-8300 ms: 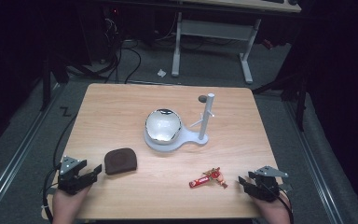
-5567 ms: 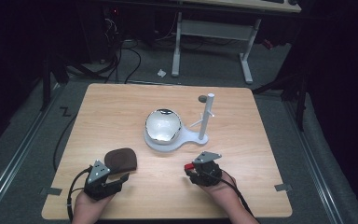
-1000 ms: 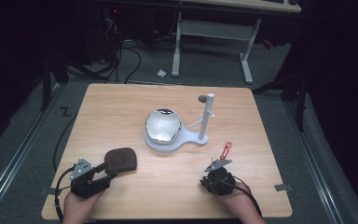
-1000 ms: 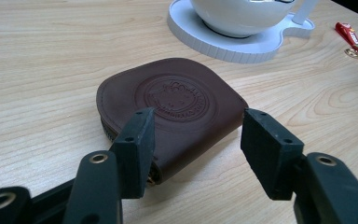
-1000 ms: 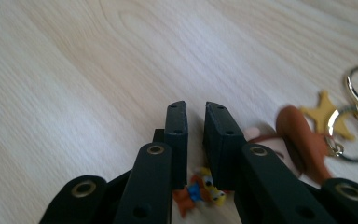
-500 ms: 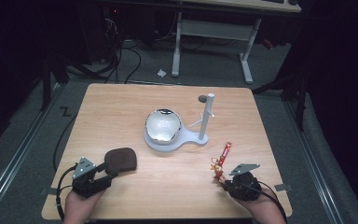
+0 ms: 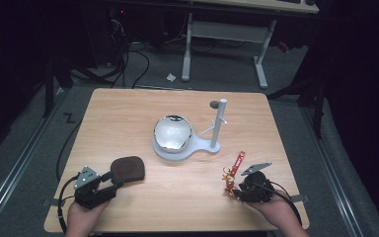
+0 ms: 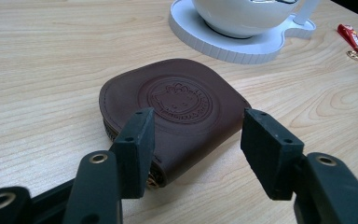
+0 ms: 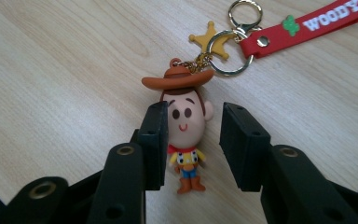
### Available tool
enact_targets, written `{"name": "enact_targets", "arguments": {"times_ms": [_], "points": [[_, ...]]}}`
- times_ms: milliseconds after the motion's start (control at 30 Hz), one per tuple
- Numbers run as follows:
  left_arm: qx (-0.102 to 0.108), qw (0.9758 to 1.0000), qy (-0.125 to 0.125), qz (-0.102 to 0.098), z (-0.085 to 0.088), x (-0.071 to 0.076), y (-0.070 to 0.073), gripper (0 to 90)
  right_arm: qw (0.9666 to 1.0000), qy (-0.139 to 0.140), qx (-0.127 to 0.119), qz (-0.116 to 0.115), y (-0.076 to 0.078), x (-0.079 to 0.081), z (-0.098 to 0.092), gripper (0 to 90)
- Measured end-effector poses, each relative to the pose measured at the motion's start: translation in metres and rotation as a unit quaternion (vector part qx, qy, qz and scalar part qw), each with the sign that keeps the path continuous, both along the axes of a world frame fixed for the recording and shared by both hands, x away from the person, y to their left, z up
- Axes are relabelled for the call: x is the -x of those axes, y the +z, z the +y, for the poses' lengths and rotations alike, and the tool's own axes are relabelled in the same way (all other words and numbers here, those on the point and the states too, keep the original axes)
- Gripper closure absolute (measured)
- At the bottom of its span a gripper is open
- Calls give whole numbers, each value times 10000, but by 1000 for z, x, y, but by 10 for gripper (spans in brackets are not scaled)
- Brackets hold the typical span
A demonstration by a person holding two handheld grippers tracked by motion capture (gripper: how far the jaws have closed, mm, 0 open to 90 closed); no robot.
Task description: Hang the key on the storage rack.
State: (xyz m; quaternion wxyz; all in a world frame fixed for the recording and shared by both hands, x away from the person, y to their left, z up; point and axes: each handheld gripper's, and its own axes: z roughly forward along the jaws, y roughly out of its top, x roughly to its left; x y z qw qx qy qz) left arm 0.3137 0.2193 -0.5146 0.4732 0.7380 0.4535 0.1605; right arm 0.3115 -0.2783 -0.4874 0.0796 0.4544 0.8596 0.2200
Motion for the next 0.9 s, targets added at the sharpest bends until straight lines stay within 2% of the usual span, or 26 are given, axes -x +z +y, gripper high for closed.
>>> {"name": "enact_targets", "arguments": {"times_ms": [67, 167, 367, 467, 600, 667, 700, 767, 900], "points": [[8, 10000, 9, 7, 1, 0, 0, 450, 9999, 4, -38, 132, -2, -4, 2, 587], [20, 10000, 15, 9, 3, -1, 0, 451, 9994, 71, 50, 333, -5, -9, 7, 564], [58, 10000, 39, 13, 6, -1, 0, 449, 9985, 205, 217, 450, -9, -15, 15, 590], [88, 9999, 70, 11, 8, -1, 0, 447, 9982, 275, 316, 435, -9, -16, 18, 658], [27, 9999, 136, -30, 10, -2, -1, 411, 9972, 316, 508, 453, -6, -15, 22, 665], [-68, 9998, 178, -70, 10, -2, -1, 391, 9966, 431, 587, 398, -2, -15, 21, 665], [-149, 9996, 219, -105, 10, -2, -2, 383, 9967, 342, 592, 430, 1, -14, 21, 666], [-232, 9992, 280, -137, 10, -3, -3, 349, 9964, 338, 686, 377, 8, -13, 19, 666], [-109, 9991, 383, -106, 14, -6, -4, 302, 9952, 262, 860, 382, 19, -11, 13, 665]]}}
